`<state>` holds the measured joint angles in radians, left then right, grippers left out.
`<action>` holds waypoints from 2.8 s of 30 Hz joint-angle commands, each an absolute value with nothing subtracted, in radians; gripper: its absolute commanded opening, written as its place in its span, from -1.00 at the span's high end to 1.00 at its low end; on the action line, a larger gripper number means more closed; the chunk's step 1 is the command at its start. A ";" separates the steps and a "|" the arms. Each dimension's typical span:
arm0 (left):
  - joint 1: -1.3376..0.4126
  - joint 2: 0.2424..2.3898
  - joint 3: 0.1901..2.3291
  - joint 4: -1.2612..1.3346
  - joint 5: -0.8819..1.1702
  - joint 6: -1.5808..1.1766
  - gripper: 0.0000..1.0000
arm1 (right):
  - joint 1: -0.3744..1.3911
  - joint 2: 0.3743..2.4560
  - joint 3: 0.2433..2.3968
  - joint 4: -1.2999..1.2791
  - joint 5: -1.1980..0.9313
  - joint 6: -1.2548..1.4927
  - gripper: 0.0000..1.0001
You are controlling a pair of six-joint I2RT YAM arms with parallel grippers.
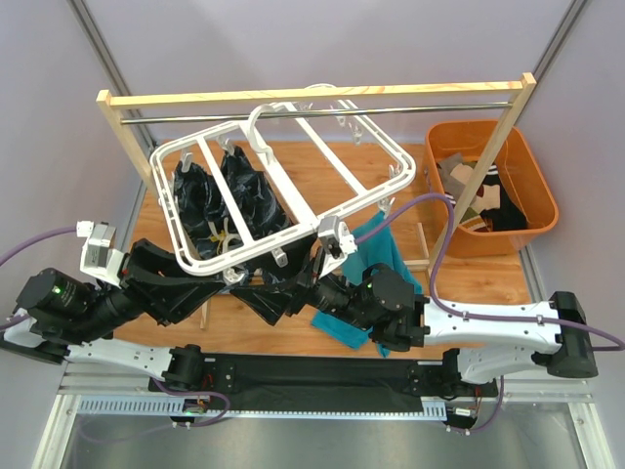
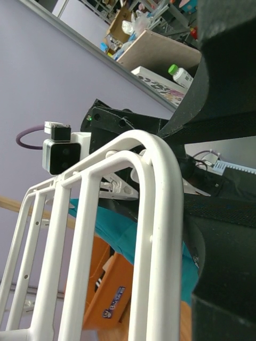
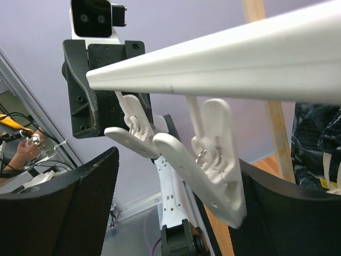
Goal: Clip the socks to the hanger
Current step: Open the clamp at the hanger.
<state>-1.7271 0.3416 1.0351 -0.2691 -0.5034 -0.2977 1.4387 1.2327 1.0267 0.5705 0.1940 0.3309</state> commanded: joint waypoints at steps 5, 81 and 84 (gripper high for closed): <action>-1.727 0.368 1.039 -0.244 -0.494 -0.321 0.05 | 1.440 1.269 1.037 0.715 0.175 0.298 -0.31; -1.727 0.412 0.894 -0.314 -0.843 -0.641 -0.01 | 1.465 1.341 1.344 -0.205 0.684 0.301 0.99; -1.727 0.494 0.985 -0.389 -0.876 -0.653 -0.01 | 1.465 1.350 1.365 -0.248 0.670 0.293 0.99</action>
